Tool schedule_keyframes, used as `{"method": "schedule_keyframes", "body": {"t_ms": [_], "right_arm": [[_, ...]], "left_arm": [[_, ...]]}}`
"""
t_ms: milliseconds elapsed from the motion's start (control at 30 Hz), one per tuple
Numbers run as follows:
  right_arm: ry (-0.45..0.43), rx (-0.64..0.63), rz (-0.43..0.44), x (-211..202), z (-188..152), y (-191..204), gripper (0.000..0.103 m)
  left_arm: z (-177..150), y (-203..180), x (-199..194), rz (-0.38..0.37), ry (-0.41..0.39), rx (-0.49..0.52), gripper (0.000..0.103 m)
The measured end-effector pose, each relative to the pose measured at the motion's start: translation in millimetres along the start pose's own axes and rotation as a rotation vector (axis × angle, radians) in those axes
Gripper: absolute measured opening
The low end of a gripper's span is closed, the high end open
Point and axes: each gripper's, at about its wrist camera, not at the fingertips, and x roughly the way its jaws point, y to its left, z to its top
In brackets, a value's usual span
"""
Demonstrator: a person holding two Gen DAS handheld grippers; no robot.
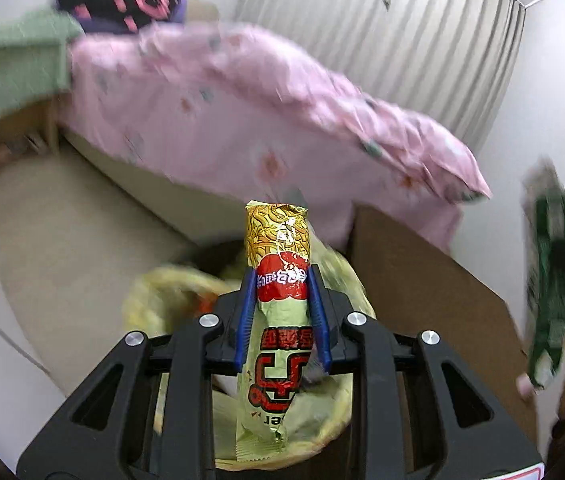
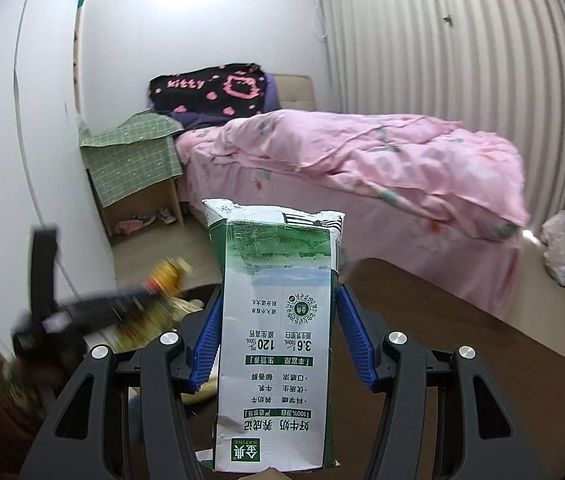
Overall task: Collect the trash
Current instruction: 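Carry the yellow wrapper and milk carton into the yellow bag and open both grippers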
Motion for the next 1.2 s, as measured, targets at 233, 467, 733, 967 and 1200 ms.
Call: {"method": "schedule_keyframes", "body": {"t_ms": [233, 467, 733, 967, 1200], "right_arm": [[0.074, 0.025, 0.069, 74, 15, 23, 0.052], [0.192, 0.181, 0.125, 145, 3, 20, 0.052], [0.298, 0.318, 0.135, 192, -28, 20, 0.052], [0.287, 0.379, 0.129, 201, -28, 13, 0.053], [0.223, 0.559, 0.194, 191, -44, -2, 0.053]], "left_arm": [[-25, 15, 66, 0.091, 0.219, 0.008, 0.025], [-24, 44, 61, 0.191, 0.161, -0.090, 0.021], [-24, 50, 55, 0.161, 0.146, -0.135, 0.021], [-23, 55, 46, 0.140, 0.117, -0.193, 0.021], [-22, 46, 18, 0.149, 0.069, -0.160, 0.021]]}}
